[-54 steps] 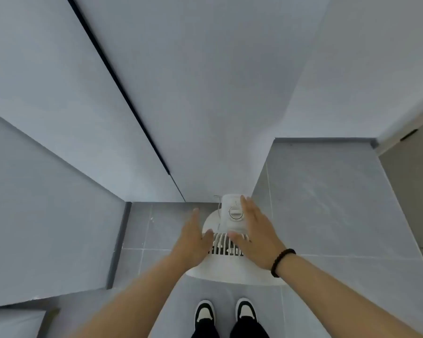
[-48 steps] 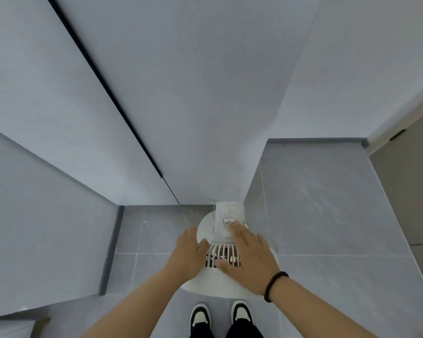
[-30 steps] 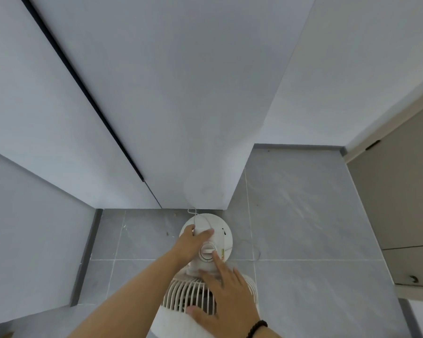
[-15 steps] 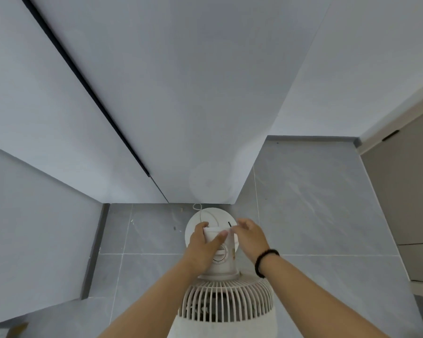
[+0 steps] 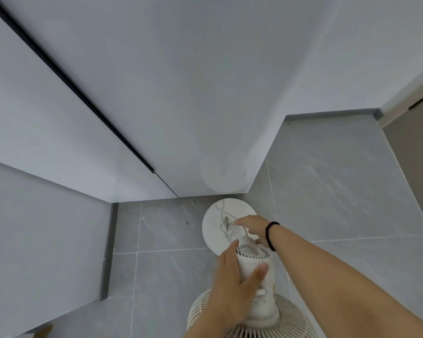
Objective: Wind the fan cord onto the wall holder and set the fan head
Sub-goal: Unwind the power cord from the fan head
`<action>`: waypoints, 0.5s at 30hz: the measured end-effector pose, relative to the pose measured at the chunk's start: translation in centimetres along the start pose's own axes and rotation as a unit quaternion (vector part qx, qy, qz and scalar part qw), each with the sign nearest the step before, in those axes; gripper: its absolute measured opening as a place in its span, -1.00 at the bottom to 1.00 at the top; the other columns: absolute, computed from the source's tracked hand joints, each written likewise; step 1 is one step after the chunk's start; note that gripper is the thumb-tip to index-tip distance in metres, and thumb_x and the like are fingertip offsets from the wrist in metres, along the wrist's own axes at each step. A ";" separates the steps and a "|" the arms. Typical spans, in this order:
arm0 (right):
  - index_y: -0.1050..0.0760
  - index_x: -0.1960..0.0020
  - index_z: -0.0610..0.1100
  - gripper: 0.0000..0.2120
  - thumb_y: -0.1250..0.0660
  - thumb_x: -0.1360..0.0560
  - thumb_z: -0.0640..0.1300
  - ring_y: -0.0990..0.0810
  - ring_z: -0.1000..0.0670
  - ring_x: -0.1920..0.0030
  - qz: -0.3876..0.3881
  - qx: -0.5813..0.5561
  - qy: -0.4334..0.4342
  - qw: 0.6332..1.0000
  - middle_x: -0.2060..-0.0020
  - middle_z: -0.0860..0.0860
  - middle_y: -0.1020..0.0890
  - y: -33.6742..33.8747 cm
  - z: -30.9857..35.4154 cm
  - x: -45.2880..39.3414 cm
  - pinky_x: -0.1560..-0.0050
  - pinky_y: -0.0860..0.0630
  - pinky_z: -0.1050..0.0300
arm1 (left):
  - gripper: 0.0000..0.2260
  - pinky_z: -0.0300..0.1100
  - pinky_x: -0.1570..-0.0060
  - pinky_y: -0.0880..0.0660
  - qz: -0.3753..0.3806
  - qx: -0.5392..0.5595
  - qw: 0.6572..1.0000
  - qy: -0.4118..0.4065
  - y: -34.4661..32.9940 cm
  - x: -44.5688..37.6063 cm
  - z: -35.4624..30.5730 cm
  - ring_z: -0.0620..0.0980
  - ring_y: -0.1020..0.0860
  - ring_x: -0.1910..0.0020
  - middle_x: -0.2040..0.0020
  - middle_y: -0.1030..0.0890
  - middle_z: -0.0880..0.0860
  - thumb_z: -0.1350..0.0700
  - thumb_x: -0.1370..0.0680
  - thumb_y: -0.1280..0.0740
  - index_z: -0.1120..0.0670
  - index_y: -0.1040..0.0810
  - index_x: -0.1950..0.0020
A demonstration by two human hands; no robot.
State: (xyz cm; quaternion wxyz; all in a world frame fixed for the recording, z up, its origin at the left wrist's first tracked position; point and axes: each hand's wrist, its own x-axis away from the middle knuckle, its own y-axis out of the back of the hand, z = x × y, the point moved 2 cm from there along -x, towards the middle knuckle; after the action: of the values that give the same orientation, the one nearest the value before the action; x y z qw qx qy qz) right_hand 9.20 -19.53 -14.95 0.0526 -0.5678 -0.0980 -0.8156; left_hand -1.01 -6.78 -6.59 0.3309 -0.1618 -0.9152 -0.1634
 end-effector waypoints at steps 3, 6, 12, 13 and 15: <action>-0.46 0.30 -0.08 -0.84 -0.39 -0.43 -0.12 -0.46 0.04 0.20 0.011 -0.003 0.023 1.000 0.31 0.04 -0.50 -0.5 0.3 -0.2 0.14 -0.37 0.16 | -0.28 -0.28 -0.30 -0.32 0.002 -0.002 1.000 -0.008 0.1 0.2 0.0 -0.20 -0.35 -0.34 -0.38 -0.27 -0.17 -0.19 -0.48 -0.38 -0.12 -0.09 -0.53; -0.37 0.45 -0.10 -0.67 -0.42 -0.41 -0.19 -0.42 0.04 0.34 -0.012 0.010 0.062 0.998 0.47 0.02 -0.44 -0.7 0.8 0.1 0.34 -0.29 0.25 | -0.27 -0.24 -0.33 -0.34 0.011 0.007 1.000 -0.013 0.2 0.1 -0.3 -0.19 -0.34 -0.34 -0.38 -0.25 -0.17 -0.19 -0.49 -0.37 -0.12 -0.06 -0.54; -0.57 -0.03 -0.44 -0.71 -0.36 -0.44 -0.22 -0.52 -0.01 0.16 -0.031 0.048 0.144 0.988 0.25 -0.10 -0.60 0.7 2.3 2.8 -0.05 -0.55 0.08 | -0.23 -0.11 -0.30 -0.44 0.010 0.001 1.000 0.002 0.5 -1.0 -1.2 -0.11 -0.42 -0.31 -0.44 -0.25 -0.13 -0.27 -0.47 -0.32 -0.15 0.00 -0.56; -0.59 -0.04 -0.40 -0.72 -0.38 -0.45 -0.19 -0.53 0.01 0.19 -0.029 0.050 0.157 0.986 0.27 -0.08 -0.61 1.0 2.6 3.7 0.09 -0.53 0.19 | -0.21 -0.07 -0.30 -0.45 0.009 -0.004 1.000 0.003 0.5 -1.2 -1.3 -0.10 -0.43 -0.30 -0.44 -0.26 -0.13 -0.30 -0.44 -0.32 -0.16 -0.01 -0.56; -0.64 0.01 -0.27 -0.77 -0.41 -0.46 -0.11 -0.53 0.08 0.25 -0.021 0.054 0.186 0.981 0.29 -0.03 -0.60 1.3 3.3 5.5 0.28 -0.42 0.33 | -0.14 -0.01 -0.29 -0.47 0.003 -0.007 1.000 0.006 0.6 -1.7 -1.5 -0.06 -0.47 -0.29 -0.43 -0.29 -0.11 -0.40 -0.36 -0.29 -0.19 0.00 -0.55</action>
State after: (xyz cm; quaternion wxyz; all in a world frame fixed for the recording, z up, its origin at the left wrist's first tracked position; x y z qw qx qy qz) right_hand 10.55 -19.93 -8.56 0.0839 -0.4003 -0.1423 -0.9014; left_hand 1.31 -7.22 -6.52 0.3356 -0.1659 -0.9117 -0.1693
